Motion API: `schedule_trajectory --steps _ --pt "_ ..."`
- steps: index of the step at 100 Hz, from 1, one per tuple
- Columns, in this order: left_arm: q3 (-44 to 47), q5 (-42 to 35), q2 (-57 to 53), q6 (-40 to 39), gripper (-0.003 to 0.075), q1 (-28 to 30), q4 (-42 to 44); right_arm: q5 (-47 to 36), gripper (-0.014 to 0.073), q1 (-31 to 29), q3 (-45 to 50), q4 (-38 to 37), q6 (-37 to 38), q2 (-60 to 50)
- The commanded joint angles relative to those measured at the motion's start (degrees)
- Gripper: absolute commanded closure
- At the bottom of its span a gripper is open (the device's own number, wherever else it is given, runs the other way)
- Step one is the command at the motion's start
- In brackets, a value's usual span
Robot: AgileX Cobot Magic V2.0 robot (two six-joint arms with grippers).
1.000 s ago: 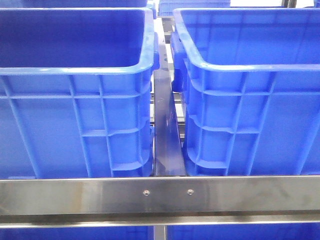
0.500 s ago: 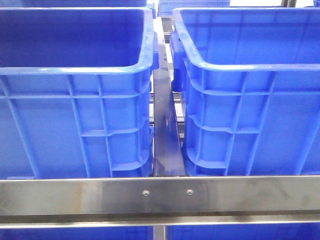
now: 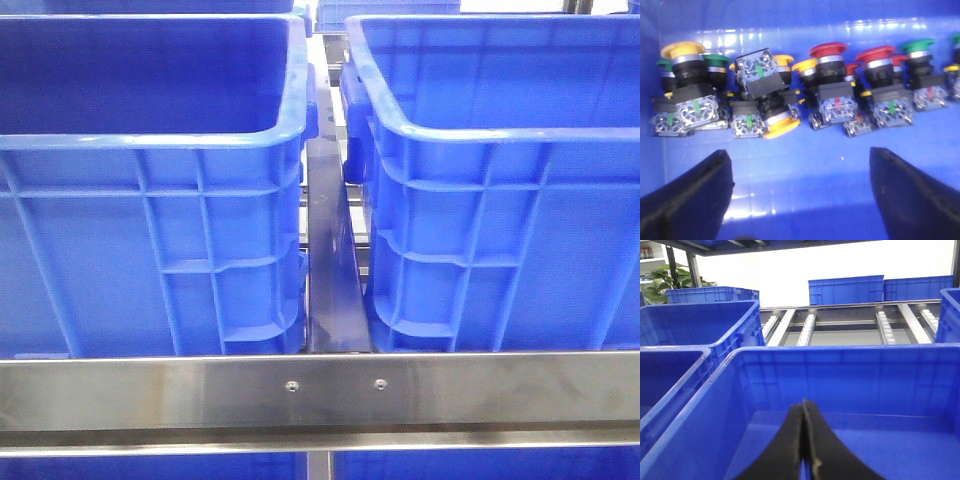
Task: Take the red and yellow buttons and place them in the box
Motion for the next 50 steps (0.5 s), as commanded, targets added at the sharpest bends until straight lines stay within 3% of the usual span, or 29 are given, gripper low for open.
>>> schedule_trajectory --steps 1,50 --pt "-2.05 -4.87 -0.30 -1.91 0.0206 0.07 0.44 -1.13 0.0660 -0.24 -1.36 0.21 -0.60 0.25" --pt "-2.51 -11.88 6.62 -5.82 0.0206 0.07 1.07 -1.13 0.0660 -0.24 -1.36 0.21 -0.60 0.25"
